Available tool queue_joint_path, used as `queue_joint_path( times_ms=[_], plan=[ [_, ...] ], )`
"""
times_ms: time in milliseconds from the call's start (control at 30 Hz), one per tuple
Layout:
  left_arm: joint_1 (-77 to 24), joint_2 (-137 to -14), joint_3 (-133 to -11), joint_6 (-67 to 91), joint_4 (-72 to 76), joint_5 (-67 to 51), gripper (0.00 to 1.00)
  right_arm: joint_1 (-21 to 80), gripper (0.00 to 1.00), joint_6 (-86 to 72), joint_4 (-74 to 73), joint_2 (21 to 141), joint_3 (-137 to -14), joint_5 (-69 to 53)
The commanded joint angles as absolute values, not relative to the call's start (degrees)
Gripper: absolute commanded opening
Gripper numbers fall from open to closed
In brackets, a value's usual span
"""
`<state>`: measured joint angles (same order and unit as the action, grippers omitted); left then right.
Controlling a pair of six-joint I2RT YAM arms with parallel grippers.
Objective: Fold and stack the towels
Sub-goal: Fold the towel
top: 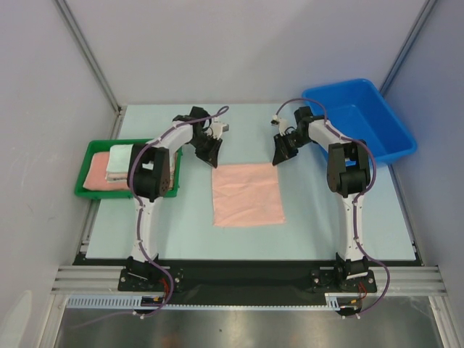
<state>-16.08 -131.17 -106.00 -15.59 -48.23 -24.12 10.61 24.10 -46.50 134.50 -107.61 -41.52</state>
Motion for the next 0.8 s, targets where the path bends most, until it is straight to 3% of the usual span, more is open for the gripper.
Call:
queue_joint_path(
  times_ms=[0,67,133,233,467,767],
  plan=[
    [-15.8,-133.2,-109.7,-18.0,-50.3,-28.2,0.19,10.0,0.18,24.9,-47.1,135.1,-110.2,-42.6],
    [-15.9,-133.3,-110.0,-17.9,-50.6,-28.9,0.06,10.0,0.15,25.1,-47.6,135.4,-110.8,-42.7],
    [-15.9,-132.6,-110.6,-17.9,-51.1,-30.8,0.0,10.0,0.12,25.5,-48.4,135.9,-111.4,-42.7],
    [-15.9,-131.5,-111.2,-17.2,-50.3,-30.6,0.0,9.9,0.0,25.4,-47.9,135.1,-111.4,-42.1],
    [-16.0,-128.2,-117.6,-15.9,-51.8,-27.3,0.0,9.8,0.0,25.1,-41.7,129.5,-108.7,-38.1],
    [-16.6,-120.6,-110.7,-16.6,-49.7,-23.4,0.0,10.3,0.0,21.8,-27.7,114.7,-93.3,-35.1]
  ],
)
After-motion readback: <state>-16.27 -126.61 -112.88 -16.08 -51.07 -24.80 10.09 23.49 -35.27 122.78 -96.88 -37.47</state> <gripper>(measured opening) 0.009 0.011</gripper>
